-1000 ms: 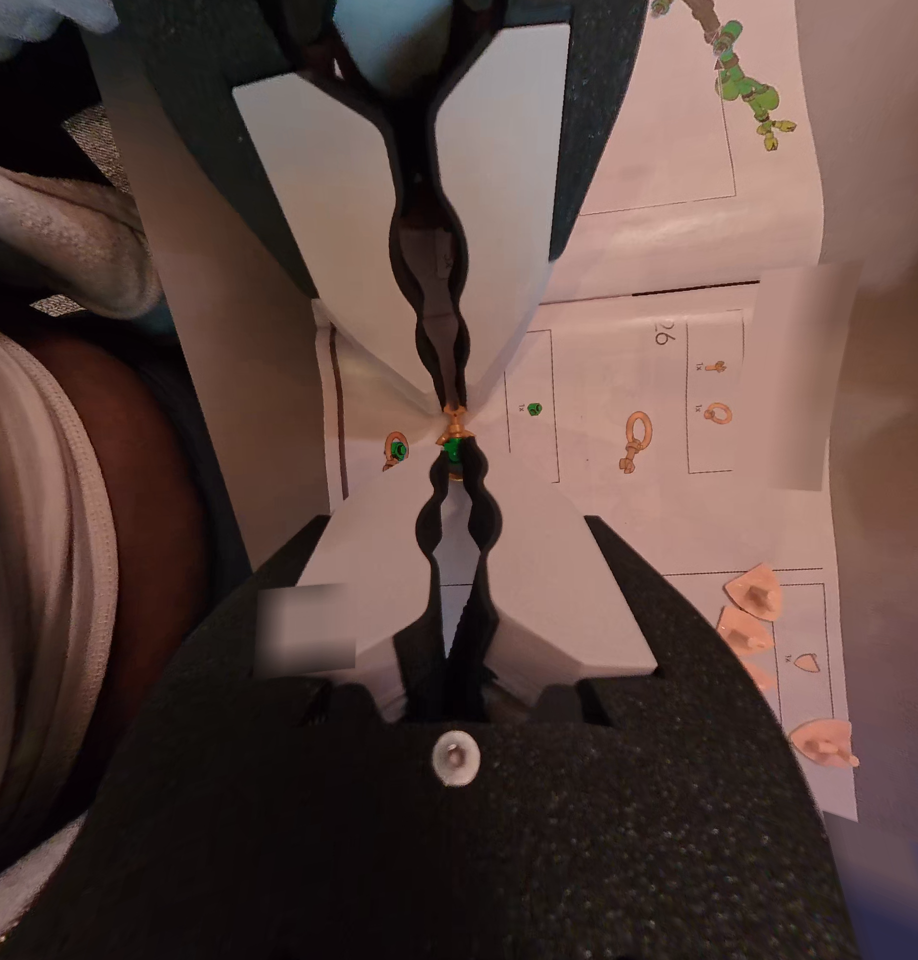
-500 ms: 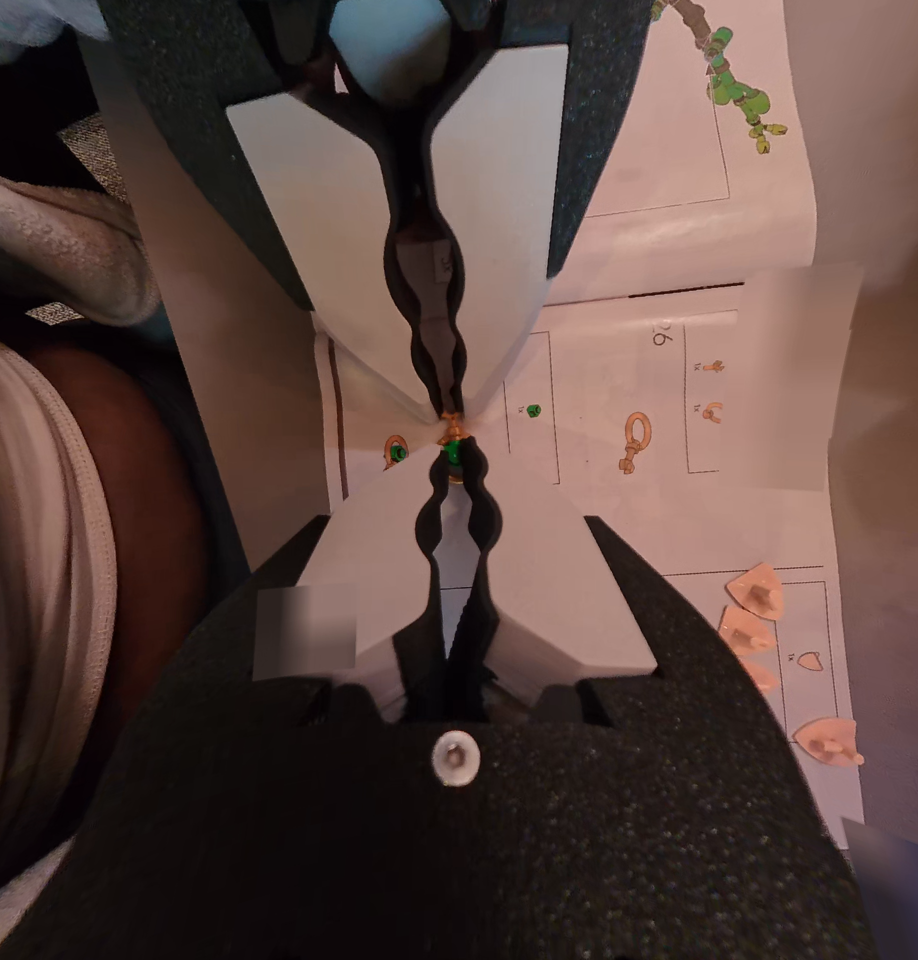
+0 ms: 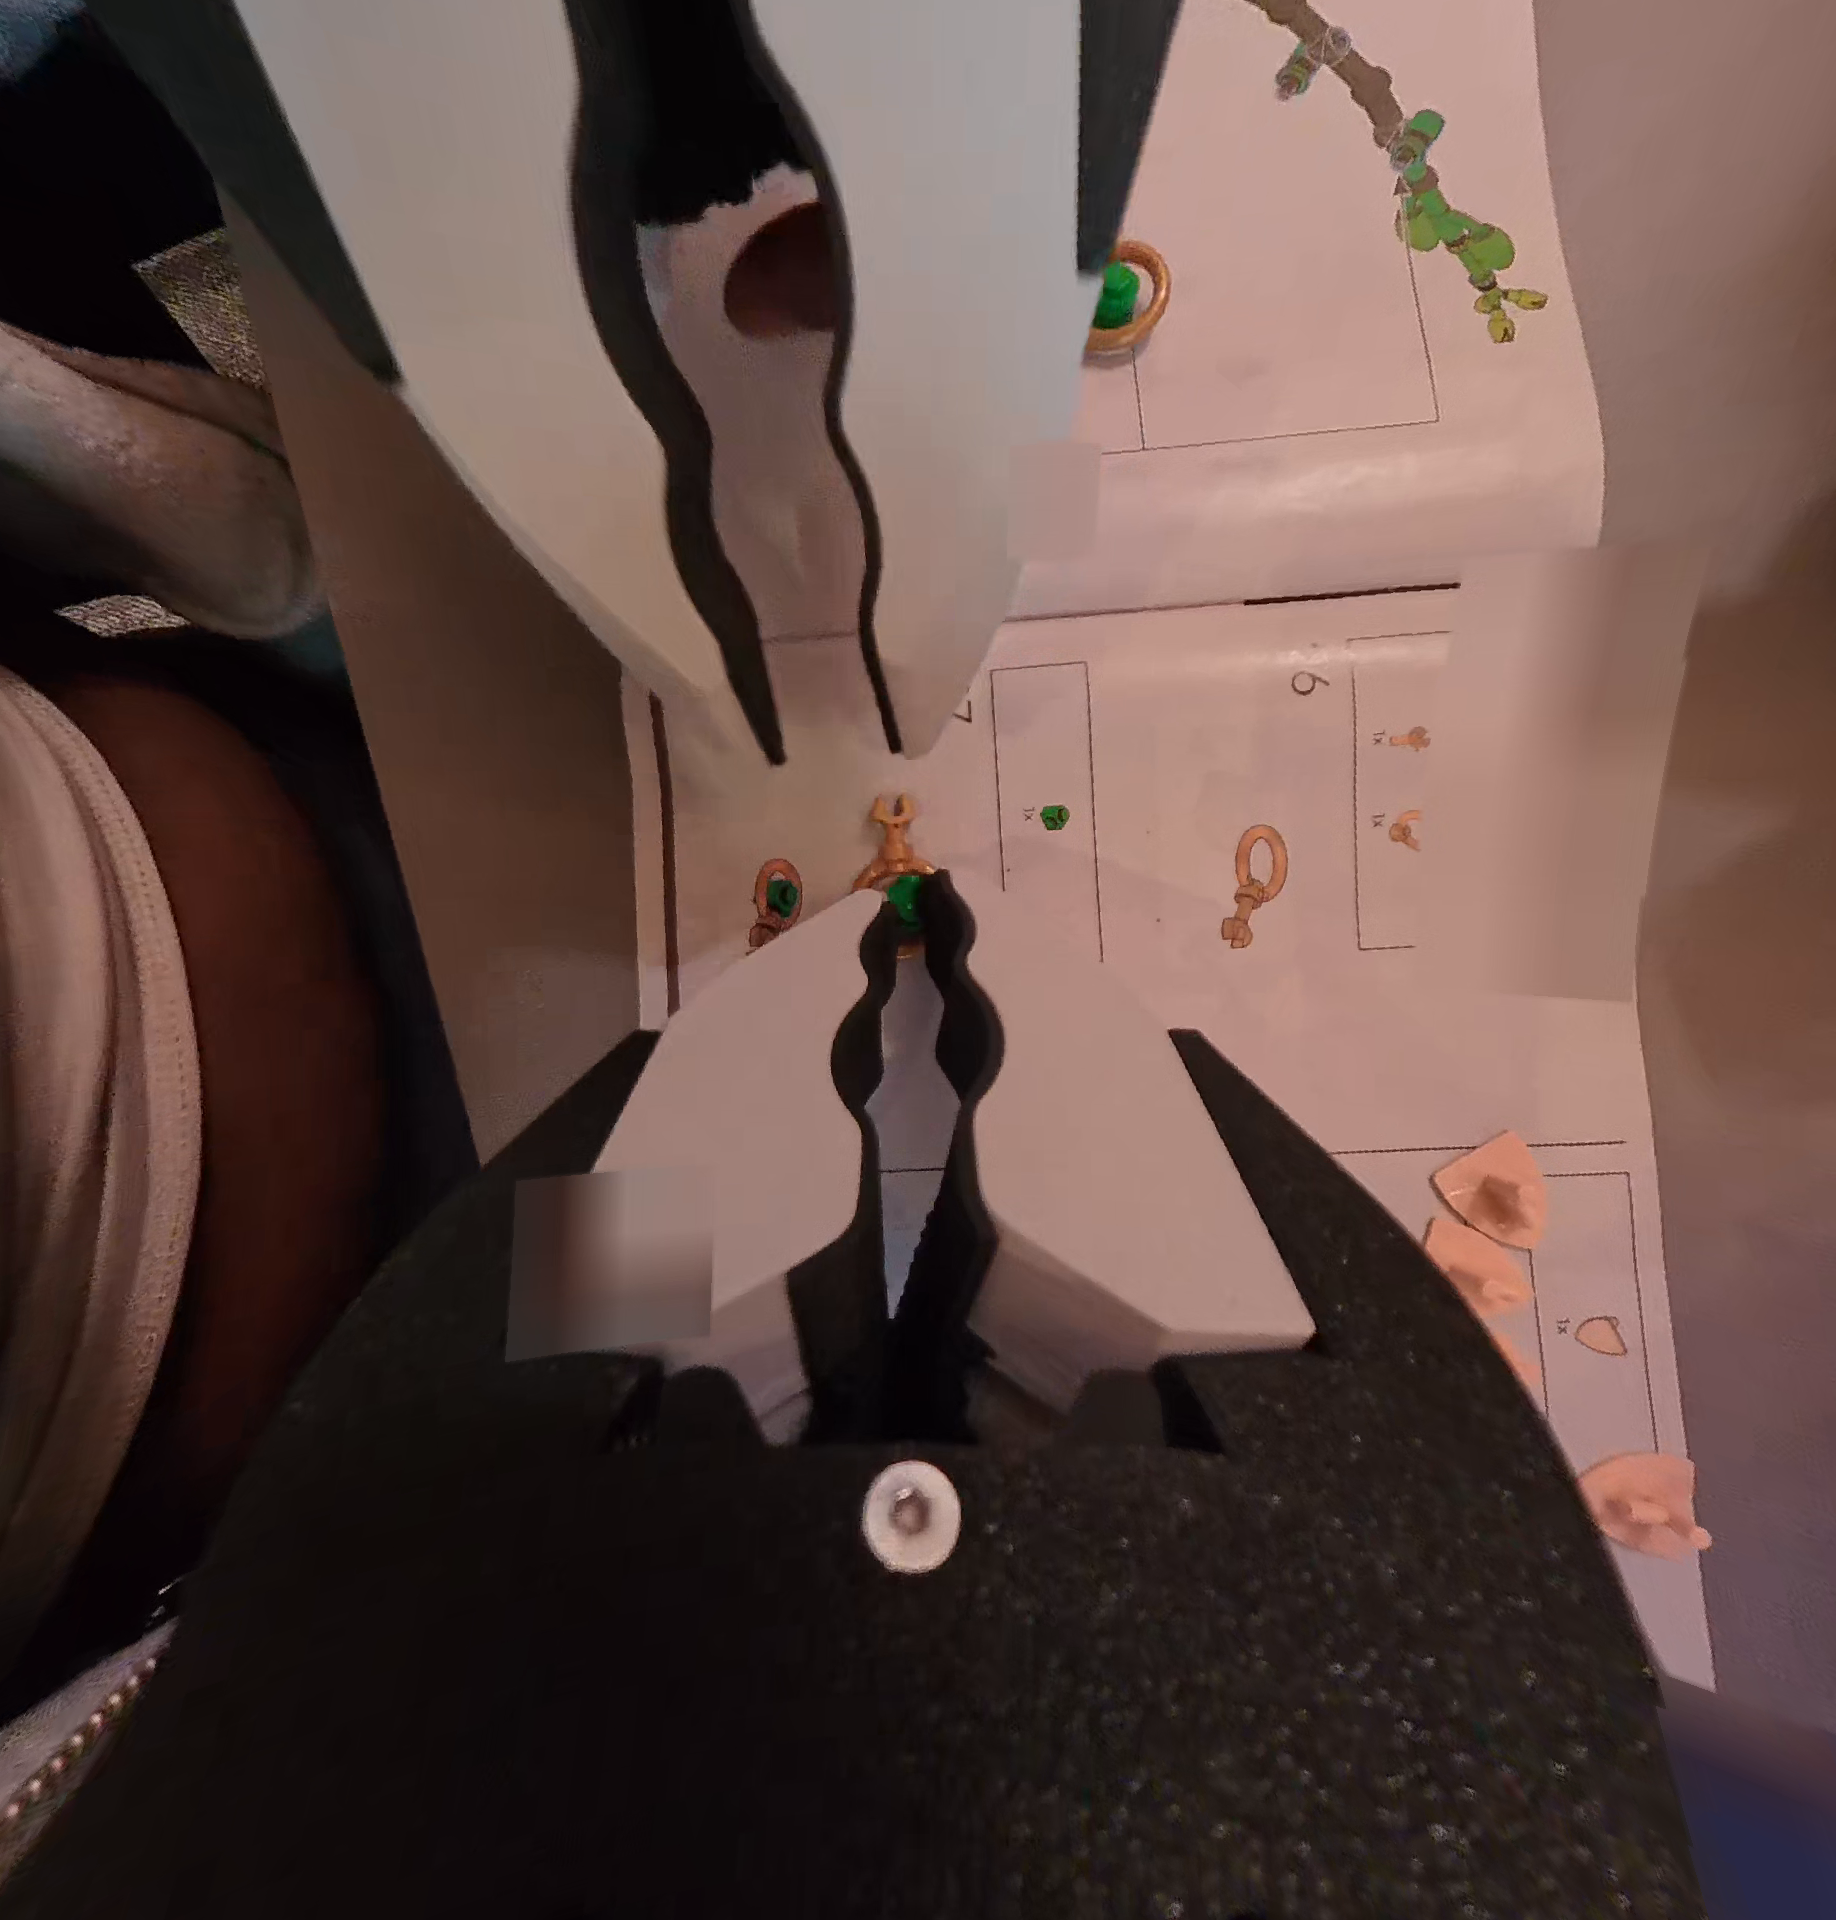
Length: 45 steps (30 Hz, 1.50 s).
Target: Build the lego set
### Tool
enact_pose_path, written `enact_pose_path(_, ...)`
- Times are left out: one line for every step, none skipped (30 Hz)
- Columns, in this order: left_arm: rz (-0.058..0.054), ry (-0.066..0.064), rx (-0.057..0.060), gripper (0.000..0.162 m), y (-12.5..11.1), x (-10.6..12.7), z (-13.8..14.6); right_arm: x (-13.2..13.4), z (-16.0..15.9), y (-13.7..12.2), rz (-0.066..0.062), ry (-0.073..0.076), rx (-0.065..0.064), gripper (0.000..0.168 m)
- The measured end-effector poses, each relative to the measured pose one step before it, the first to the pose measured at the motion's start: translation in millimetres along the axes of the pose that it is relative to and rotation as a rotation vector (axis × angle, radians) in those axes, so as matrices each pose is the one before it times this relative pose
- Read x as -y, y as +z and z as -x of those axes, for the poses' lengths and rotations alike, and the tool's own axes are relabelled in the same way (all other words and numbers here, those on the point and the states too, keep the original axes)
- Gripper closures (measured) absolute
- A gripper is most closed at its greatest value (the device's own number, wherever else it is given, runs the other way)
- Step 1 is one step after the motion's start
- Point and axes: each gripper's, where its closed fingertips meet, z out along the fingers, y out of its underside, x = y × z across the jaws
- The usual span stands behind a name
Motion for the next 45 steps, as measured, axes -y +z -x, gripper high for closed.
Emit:
enact_pose_path(0.0353,-0.0113,0.0123,0.147,3.74,-5.84,1.87,-0.06,0.0,0.01,-0.001,-0.0024,0.005,0.163)
enact_pose_path(0.0345,-0.0083,0.0194,0.149,4.81,-6.12,3.34,-0.01,0.3,0.06,-0.0037,-0.0106,0.0043,0.163)
enact_pose_path(0.0271,-0.005,0.0115,0.152,4.97,-4.97,2.26,-0.23,-0.16,-0.21,-0.0055,-0.0094,0.0037,0.163)
enact_pose_path(0.0163,-0.0052,0.0021,0.156,3.74,-3.05,0.88,-0.32,-0.05,-0.22,-0.0045,0.0009,0.0069,0.163)
enact_pose_path(-0.0012,-0.0091,-0.0007,0.16,1.11,-0.75,0.68,-0.3,0.05,-0.15,-0.0045,-0.0051,0.0055,0.163)
enact_pose_path(-0.0065,-0.0107,-0.0065,0.16,-0.21,-0.36,-0.01,-0.07,-0.11,0.05,-0.0034,-0.0012,0.0038,0.163)
enact_pose_path(-0.0035,-0.0117,-0.012,0.162,0.52,-0.8,-1.32,0.08,0.08,-0.15,-0.0012,0.0018,0.0032,0.163)
enact_pose_path(-0.0073,-0.0113,-0.0113,0.162,0.42,-0.24,-1.11,0.01,-0.01,0.03,0.001,-0.0012,0.0017,0.163)
enact_pose_path(-0.0077,-0.0083,-0.0075,0.162,-0.02,-0.25,0.14,-0.01,-0.14,0.05,0.0018,-0.0013,0.0001,0.163)
enact_pose_path(-0.0049,-0.0034,-0.0052,0.162,0.01,-0.02,0.39,0.13,-0.04,0.21,0.0029,-0.0027,0.0,0.163)
enact_pose_path(-0.002,0.0027,-0.005,0.162,0.19,-0.11,0.37,0.22,-0.02,0.0,0.0038,0.0025,0.0013,0.163)
enact_pose_path(-0.0012,0.0054,-0.0058,0.162,0.1,-0.11,0.32,0.23,0.0,-0.16,0.003,0.0034,0.0012,0.163)
enact_pose_path(-0.0018,0.0031,-0.0058,0.162,0.0,-0.04,0.19,0.68,0.0,0.12,0.0017,0.0072,0.0013,0.163)
enact_pose_path(-0.0023,-0.002,-0.0054,0.161,0.0,0.0,0.1,0.19,-0.33,0.12,0.0052,0.0125,0.0025,0.163)
enact_pose_path(-0.0025,-0.0015,-0.0024,0.162,-0.11,0.02,-0.08,0.1,-0.06,0.49,0.0107,-0.001,0.0002,0.163)
enact_pose_path(-0.0019,-0.0015,0.0003,0.161,-0.11,-0.17,0.08,0.87,1.0,0.36,0.0146,-0.0129,0.0007,0.163)
enact_pose_path(-0.0017,-0.0023,0.0014,0.162,-0.04,-0.11,-0.08,0.52,0.58,0.02,0.0183,-0.0046,0.0082,0.163)
enact_pose_path(-0.0028,0.0004,0.0032,0.162,-0.12,0.11,-0.49,0.35,0.83,0.52,0.0169,-0.0015,0.017,0.163)
enact_pose_path(-0.0044,0.0007,0.0039,0.162,-0.21,0.11,-0.28,-0.03,0.29,0.2,0.014,-0.0069,0.0127,0.163)
enact_pose_path(-0.0058,-0.0004,0.0035,0.162,-0.28,-0.32,-0.22,0.13,-0.36,0.03,0.0051,-0.0097,0.0099,0.163)
enact_pose_path(-0.0071,-0.0009,0.0028,0.162,-0.31,-0.12,-0.2,0.07,-0.28,0.01,0.0013,0.0074,0.0096,0.163)
enact_pose_path(-0.0082,-0.0008,0.0039,0.162,-0.29,-0.02,-0.25,-0.02,-0.2,0.05,-0.0013,0.0038,0.0041,0.163)
enact_pose_path(-0.0073,0.0,0.0049,0.162,-0.12,0.11,-0.27,-0.12,0.1,0.04,-0.0025,0.002,-0.002,0.163)
enact_pose_path(-0.005,0.0002,0.0029,0.162,-0.07,-0.09,-0.17,-0.04,-0.42,0.18,-0.0019,0.0109,-0.003,0.163)
enact_pose_path(-0.0036,-0.0005,0.0001,0.162,0.0,-0.22,-0.11,0.12,-0.02,0.36,-0.0019,0.0113,-0.0036,0.163)
enact_pose_path(-0.0028,-0.0019,-0.0018,0.162,0.17,-0.22,0.2,-0.03,-0.06,0.17,-0.0006,0.0179,-0.0029,0.163)
enact_pose_path(-0.0021,-0.0017,-0.0035,0.162,0.38,-0.17,0.53,0.02,0.18,-0.05,-0.0004,0.014,-0.0041,0.163)
enact_pose_path(-0.0006,-0.0003,-0.0039,0.162,0.19,-0.02,0.52,-0.1,0.3,-0.12,0.0001,0.0101,-0.0059,0.163)
enact_pose_path(0.0015,0.0001,-0.0038,0.162,0.26,0.06,0.21,0.01,-0.03,0.08,0.0027,0.01,-0.0074,0.163)
enact_pose_path(0.0035,-0.0005,-0.0045,0.162,0.07,1.27,-1.02,0.02,0.44,0.08,0.0042,0.0024,-0.0088,0.163)
enact_pose_path(0.0038,-0.0002,-0.0054,0.162,0.03,1.35,-1.25,-0.12,0.23,0.17,0.0038,-0.0083,-0.0085,0.163)
enact_pose_path(0.0009,0.001,-0.0068,0.162,0.02,0.01,-0.02,0.28,0.13,-0.23,0.0022,0.0014,-0.0019,0.163)
enact_pose_path(-0.0043,-0.0064,-0.0115,0.162,0.05,-0.13,0.26,-0.21,0.16,-0.03,-0.0015,0.0002,0.0014,0.163)
enact_pose_path(-0.013,-0.0165,-0.0159,0.162,0.04,-0.01,0.31,-0.32,-0.08,0.0,-0.0064,0.0021,0.0023,0.163)
enact_pose_path(-0.0194,-0.0201,-0.0151,0.162,-0.01,0.44,-0.46,-0.46,0.87,-0.55,-0.0084,0.0003,0.002,0.163)
enact_pose_path(-0.0106,-0.0164,-0.0087,0.162,0.2,0.56,-0.69,-0.03,0.01,-0.04,-0.0087,-0.0014,0.0014,0.163)
enact_pose_path(0.0037,-0.0033,0.0005,0.162,0.07,-0.01,-0.05,-0.04,0.1,-0.25,-0.0052,0.0011,0.001,0.163)
enact_pose_path(0.0097,0.0029,0.0042,0.162,0.01,-0.01,0.04,-0.05,0.09,-0.06,0.0005,-0.0036,-0.0014,0.163)
enact_pose_path(0.0108,0.0001,0.0023,0.162,0.1,-0.08,-0.14,0.09,0.09,0.18,0.0037,-0.0085,-0.003,0.163)
enact_pose_path(0.009,0.0026,0.0026,0.162,0.05,0.12,-0.1,0.08,-0.1,-0.06,0.0026,-0.0072,-0.0011,0.163)
enact_pose_path(0.0073,0.0036,0.0042,0.162,-0.03,0.13,-0.03,0.2,-0.14,0.29,-0.0008,-0.0008,0.003,0.163)
enact_pose_path(0.0072,0.0016,0.0046,0.162,0.04,0.08,-0.11,0.07,-0.08,0.07,-0.0047,0.0013,0.0057,0.163)
enact_pose_path(0.0065,0.0029,0.0045,0.162,-0.09,0.12,-0.2,-0.03,-0.25,0.1,-0.0044,0.0,0.0059,0.163)
enact_pose_path(0.0045,0.0031,0.0035,0.162,0.0,0.07,-0.11,0.17,0.0,0.0,-0.0016,-0.0004,0.004,0.163)
enact_pose_path(0.0018,0.0016,0.0013,0.162,-0.03,0.11,-0.05,0.02,0.11,-0.07,0.0004,-0.0037,0.0013,0.163)
